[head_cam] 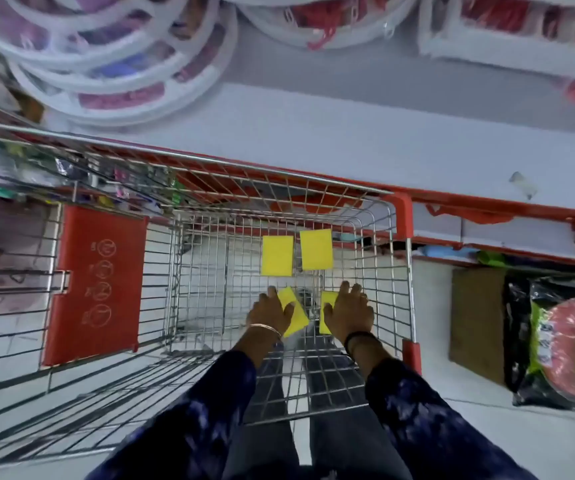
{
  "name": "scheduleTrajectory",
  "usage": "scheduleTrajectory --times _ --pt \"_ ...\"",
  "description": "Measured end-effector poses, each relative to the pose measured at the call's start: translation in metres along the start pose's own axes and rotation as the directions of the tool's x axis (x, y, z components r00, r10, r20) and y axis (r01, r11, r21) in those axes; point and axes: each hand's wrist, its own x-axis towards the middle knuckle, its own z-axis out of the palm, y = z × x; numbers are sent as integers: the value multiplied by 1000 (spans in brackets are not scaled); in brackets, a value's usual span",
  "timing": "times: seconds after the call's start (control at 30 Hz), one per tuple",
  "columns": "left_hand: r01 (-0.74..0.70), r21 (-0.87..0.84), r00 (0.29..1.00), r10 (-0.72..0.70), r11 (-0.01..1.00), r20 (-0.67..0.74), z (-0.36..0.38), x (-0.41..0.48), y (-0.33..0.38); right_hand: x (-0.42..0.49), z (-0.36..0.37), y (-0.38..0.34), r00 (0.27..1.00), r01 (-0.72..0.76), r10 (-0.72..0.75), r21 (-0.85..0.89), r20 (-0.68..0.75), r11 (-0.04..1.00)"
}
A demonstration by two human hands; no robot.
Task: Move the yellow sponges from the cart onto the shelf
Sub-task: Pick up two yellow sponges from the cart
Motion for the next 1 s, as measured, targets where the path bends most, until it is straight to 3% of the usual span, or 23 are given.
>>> scheduleTrajectory --times 0.1,0.27,0.4,0.53,0.8,1.0 --pt "182 -168 982 -189 969 -26 23 15 -1 14 15 2 982 -156 153 20 107 988" --pt "382 -442 901 -433 812 -16 54 43 9 38 44 -6 969 -197 192 17 155 980" --pt "284 -397 931 -351 873 -104 61 54 11 46 60 -6 977 -167 172 -52 128 985" --pt "220 -256 942 -273 941 -195 56 58 3 50 66 -2 992 -125 125 5 30 992" --pt "76 -141 977 -102 987 -188 42 51 -6 50 49 -6 990 -142 138 125 38 982" --pt "3 -113 979 -27 994 -205 -8 17 3 27 5 -17 995 -90 99 215 -31 972"
